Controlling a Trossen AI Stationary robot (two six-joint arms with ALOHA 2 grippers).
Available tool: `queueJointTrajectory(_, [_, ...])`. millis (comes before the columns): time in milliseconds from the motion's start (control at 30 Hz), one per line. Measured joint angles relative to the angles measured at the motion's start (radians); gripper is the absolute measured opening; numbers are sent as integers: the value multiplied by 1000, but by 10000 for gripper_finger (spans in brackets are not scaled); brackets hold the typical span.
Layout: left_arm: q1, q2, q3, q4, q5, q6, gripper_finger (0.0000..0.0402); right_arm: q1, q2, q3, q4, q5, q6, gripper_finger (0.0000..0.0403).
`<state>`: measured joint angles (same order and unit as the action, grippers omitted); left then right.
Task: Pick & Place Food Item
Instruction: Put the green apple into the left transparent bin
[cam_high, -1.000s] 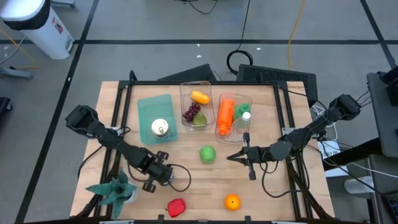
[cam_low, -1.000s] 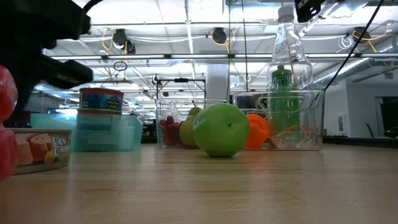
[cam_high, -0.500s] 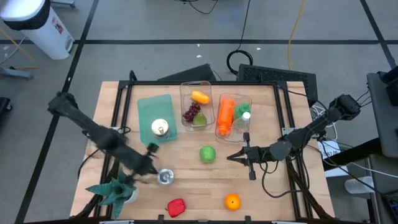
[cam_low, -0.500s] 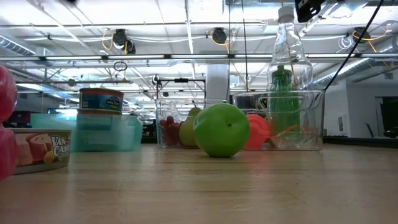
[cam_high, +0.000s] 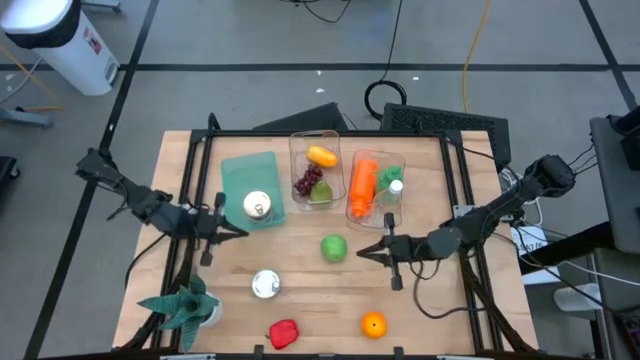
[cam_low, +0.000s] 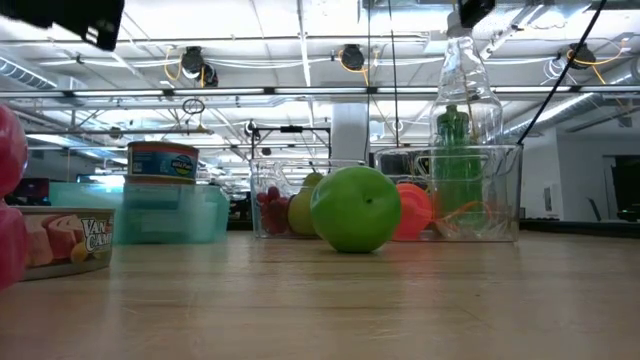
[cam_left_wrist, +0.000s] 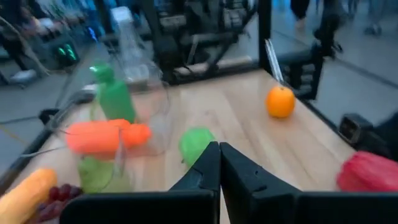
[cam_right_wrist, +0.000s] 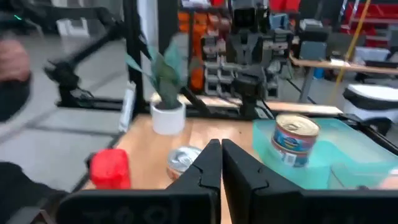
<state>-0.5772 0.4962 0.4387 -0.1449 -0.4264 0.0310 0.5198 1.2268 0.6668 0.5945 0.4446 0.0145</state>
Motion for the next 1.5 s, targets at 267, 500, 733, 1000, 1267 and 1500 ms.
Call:
queueJointTrajectory(267, [8,-220,-181,116,-12,110,5,-76,131,369,-531,0,37,26])
queueJointTrajectory(500, [36,-253,-185,118,-44,99,11,-128,369,717,-939,-14,-10,112])
queueJointTrajectory(733, [36,-231,-185,99,-29,109,3,-159,513,793,-980,-136,-87,273])
queueJointTrajectory(1000, [36,-227,-185,67,-11,91,18,-183,606,794,-973,-188,-85,394])
queueJointTrajectory(1267, [36,-227,-185,64,-10,87,3,-236,629,793,-1129,-229,41,399])
queueJointTrajectory(1500, [36,-227,-185,62,-10,87,20,-267,629,793,-1175,-242,22,400])
